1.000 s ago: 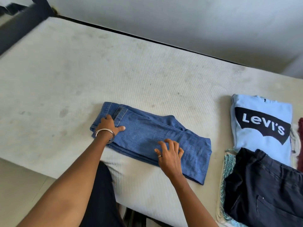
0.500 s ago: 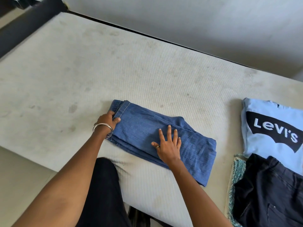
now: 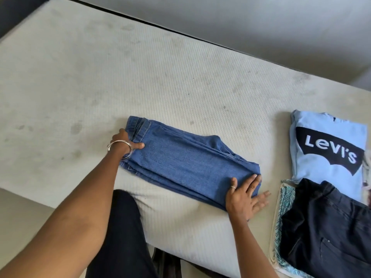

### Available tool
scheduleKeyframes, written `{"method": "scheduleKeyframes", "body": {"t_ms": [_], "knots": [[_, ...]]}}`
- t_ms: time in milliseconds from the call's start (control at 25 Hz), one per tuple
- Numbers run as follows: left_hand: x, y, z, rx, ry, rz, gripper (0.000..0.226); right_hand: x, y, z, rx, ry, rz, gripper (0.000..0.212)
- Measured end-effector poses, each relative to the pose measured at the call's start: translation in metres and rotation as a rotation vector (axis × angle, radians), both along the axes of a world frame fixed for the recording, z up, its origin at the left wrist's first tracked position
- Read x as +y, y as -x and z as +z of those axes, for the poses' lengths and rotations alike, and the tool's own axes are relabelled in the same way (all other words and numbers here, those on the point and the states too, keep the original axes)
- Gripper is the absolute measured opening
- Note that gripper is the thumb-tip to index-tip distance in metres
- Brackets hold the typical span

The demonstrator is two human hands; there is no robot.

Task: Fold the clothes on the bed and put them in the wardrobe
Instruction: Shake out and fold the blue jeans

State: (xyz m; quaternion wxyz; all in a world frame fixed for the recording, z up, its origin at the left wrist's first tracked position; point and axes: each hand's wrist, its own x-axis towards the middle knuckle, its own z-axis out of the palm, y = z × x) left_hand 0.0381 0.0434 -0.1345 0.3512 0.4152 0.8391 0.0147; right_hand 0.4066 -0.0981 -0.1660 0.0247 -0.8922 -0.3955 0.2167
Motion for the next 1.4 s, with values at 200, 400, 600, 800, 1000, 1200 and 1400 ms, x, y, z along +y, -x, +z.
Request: {"method": "scheduleKeyframes", "body": {"t_ms": [200, 400, 600, 800, 1000, 1200, 1400], "knots": [[-0.002, 0.008, 0.042, -0.399, -0.07, 0.146, 0.061, 0.029, 0.078, 0.02, 0.367, -0.366, 0.368, 0.081], [-0.009, -0.018, 0.099, -0.512, -0.114, 0.028, 0.042, 0.068, 0.154, 0.032, 0.871, -0.375, 0.152, 0.076], [0.0, -0.07, 0.137, -0.321, -0.043, -0.137, 0.05, 0.112, 0.151, 0.027, 0.987, -0.052, 0.04, 0.08], [-0.011, -0.159, 0.171, -0.017, -0.043, -0.532, 0.045, 0.12, 0.094, -0.001, 1.231, -0.124, -0.131, 0.049], [-0.036, -0.228, 0.154, -0.523, 0.017, -0.518, 0.043, 0.059, 0.018, 0.108, 1.451, -0.382, -0.509, 0.059], [-0.076, -0.233, 0.073, -0.634, -0.134, -0.676, 0.045, 0.019, -0.059, 0.087, 1.479, -0.358, -0.288, 0.069], [-0.1, -0.213, 0.017, -0.159, -0.544, -0.12, 0.036, 0.015, -0.061, 0.049, 0.616, -0.366, -0.248, 0.056]]}}
